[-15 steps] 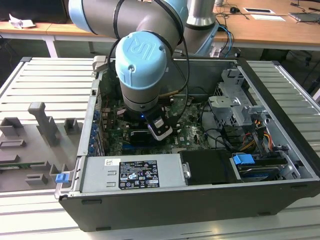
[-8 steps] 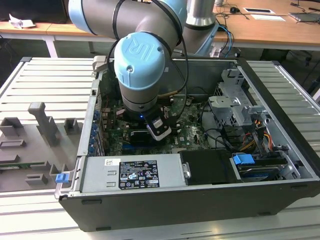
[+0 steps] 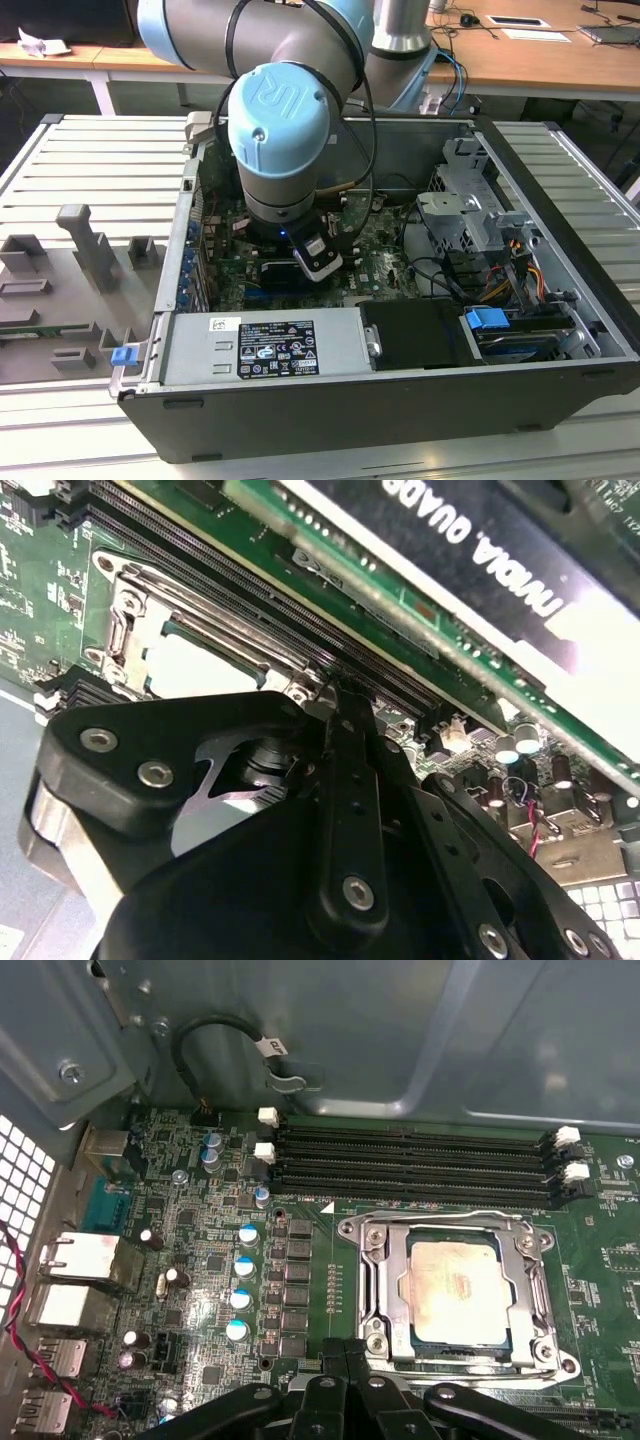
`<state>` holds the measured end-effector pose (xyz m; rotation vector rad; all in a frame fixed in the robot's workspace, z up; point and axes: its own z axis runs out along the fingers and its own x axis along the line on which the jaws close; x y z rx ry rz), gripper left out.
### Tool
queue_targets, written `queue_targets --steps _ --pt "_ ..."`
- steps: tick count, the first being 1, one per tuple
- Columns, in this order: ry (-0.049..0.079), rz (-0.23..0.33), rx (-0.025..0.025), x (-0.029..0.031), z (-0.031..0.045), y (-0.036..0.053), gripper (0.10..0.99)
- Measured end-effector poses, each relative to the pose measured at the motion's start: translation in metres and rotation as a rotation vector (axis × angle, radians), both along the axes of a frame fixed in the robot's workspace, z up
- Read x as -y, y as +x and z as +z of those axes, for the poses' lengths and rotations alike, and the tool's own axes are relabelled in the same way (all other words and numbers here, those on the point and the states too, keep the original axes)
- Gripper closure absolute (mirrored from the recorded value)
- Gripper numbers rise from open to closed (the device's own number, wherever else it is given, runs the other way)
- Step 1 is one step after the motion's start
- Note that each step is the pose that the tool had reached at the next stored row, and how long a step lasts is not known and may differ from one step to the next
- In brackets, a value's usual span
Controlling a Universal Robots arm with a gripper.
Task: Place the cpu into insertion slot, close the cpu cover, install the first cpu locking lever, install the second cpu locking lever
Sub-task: 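Install the second cpu locking lever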
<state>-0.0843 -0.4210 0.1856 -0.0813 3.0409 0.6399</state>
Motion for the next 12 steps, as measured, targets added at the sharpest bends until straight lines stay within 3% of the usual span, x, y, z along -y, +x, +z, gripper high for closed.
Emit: queue_targets --steps 12 --pt "0.001 0.000 -0.0001 -0.0001 0.0145 0.0000 0.980"
